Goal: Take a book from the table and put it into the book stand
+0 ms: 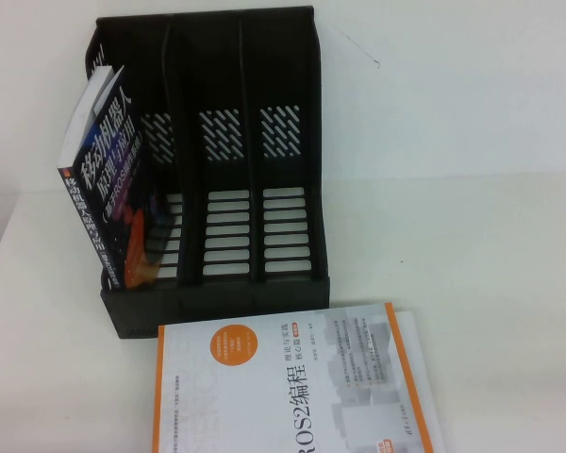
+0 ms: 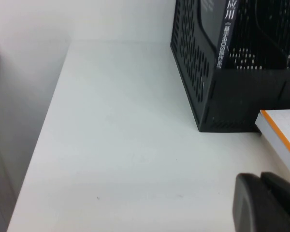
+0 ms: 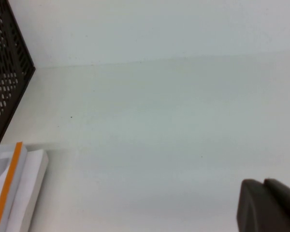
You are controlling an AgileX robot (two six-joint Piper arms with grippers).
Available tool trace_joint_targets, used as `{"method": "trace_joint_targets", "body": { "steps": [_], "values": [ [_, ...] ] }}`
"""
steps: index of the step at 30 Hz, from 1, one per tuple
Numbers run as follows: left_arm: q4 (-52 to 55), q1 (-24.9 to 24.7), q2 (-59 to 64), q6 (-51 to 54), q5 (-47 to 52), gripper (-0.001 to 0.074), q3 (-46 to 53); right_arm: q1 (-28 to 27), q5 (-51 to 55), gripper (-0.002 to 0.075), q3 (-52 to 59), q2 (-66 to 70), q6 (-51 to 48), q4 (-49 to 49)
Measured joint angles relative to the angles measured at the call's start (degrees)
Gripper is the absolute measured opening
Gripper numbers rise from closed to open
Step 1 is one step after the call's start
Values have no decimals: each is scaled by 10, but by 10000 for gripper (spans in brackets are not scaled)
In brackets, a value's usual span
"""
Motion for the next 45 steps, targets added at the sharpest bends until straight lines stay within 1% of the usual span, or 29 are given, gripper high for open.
{"method": "trace_joint_targets", "body": {
  "steps": [13, 20, 45],
  "values": [
    [25, 0, 0, -12, 0, -1, 0, 0, 0, 5, 0, 0, 0, 0],
    [61, 0, 0, -55, 0, -1, -1, 0, 0, 5, 0, 0, 0, 0],
    [62, 0, 0, -56, 0, -2, -1, 0, 0, 0, 0, 0, 0, 0]
  ]
}}
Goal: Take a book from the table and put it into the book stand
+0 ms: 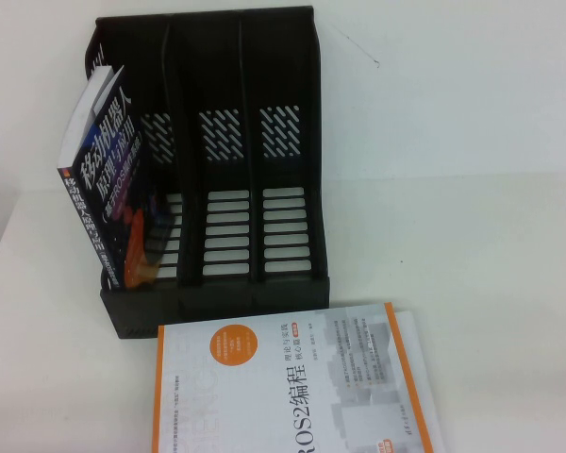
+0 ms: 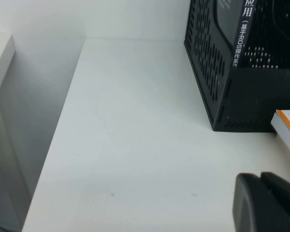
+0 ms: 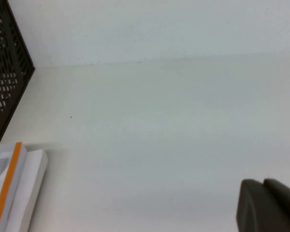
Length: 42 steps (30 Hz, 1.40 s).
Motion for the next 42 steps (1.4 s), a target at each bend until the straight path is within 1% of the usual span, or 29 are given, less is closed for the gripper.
{"method": "trace_joint_targets", "body": {
  "steps": [13, 15, 16, 18, 19, 21, 24, 27, 29, 31, 35, 37, 42],
  "values": [
    [0, 0, 0, -1, 0, -2, 0, 0, 7, -1, 2, 0, 6, -4],
    [0, 0, 0, -1, 0, -2, 0, -10, 4, -1, 5, -3, 8, 14],
    [0, 0, 0, -1, 0, -2, 0, -18, -2, -1, 5, -5, -6, 28],
    [0, 0, 0, -1, 0, -2, 0, -48, -25, -1, 5, -16, -69, 75],
    [0, 0, 0, -1, 0, -2, 0, -68, -36, -1, 5, -20, -104, 100],
    [0, 0, 0, -2, 1, -2, 0, -118, -61, -1, 7, -35, -204, 164],
    [0, 0, 0, -2, 1, -2, 0, -192, -117, -1, 25, -63, -335, 229],
    [0, 0, 0, -2, 1, -2, 0, -255, -180, -1, 69, -101, -412, 298],
    [0, 0, 0, -2, 1, -2, 0, -287, -213, -1, 103, -125, -429, 332],
    [0, 0, 0, -2, 1, -2, 0, -307, -239, -1, 141, -135, -437, 349],
    [0, 0, 0, -2, 1, -2, 0, -313, -236, -1, 186, -136, -441, 370],
    [0, 0, 0, -2, 1, -2, 0, -313, -198, -1, 188, -136, -442, 377],
    [0, 0, 0, -2, 1, -2, 0, -313, -182, -1, 186, -136, -443, 381]
  ]
}}
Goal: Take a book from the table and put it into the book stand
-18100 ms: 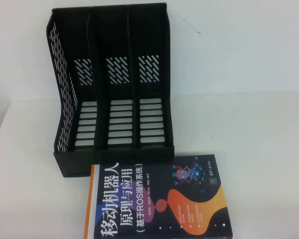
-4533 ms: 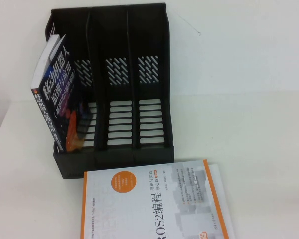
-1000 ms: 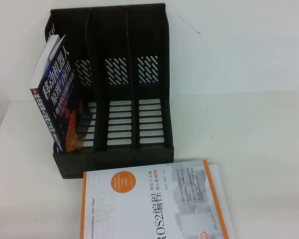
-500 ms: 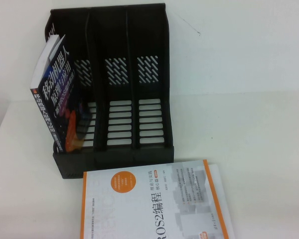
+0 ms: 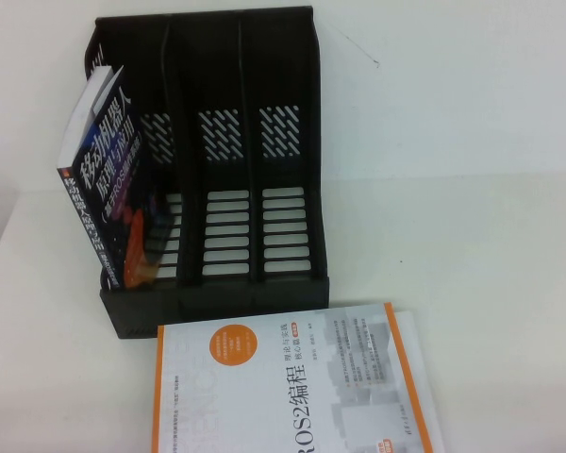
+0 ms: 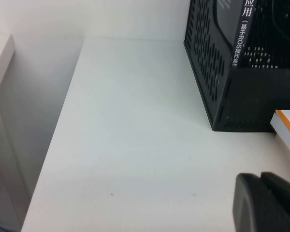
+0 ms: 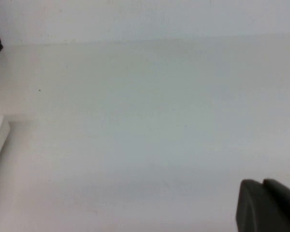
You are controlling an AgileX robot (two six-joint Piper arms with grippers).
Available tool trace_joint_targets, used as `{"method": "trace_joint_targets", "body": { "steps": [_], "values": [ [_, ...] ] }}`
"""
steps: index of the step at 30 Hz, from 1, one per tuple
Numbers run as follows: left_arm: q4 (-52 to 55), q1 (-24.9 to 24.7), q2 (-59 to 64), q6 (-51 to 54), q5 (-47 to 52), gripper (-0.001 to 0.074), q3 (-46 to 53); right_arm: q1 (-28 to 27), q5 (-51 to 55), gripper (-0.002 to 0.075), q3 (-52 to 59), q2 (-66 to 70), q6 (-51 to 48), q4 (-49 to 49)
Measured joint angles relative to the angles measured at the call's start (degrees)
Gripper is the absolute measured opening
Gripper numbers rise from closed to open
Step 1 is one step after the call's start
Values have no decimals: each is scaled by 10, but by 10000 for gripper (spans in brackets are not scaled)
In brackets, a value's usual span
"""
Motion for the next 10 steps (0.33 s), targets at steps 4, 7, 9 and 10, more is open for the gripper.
{"method": "trace_joint_targets", "body": {
  "steps": [4, 7, 9, 10],
  "values": [
    [0, 0, 0, 0, 0, -2, 0, 0, 5, -1, -1, 0, -1, 1],
    [0, 0, 0, 0, 0, -2, 0, 0, 6, -1, -2, 0, -1, 2],
    [0, 0, 0, 0, 0, -2, 0, 0, 6, -2, -2, 0, -1, 2],
    [0, 0, 0, 0, 0, -2, 0, 0, 6, -2, -2, 0, -1, 2]
  ]
}}
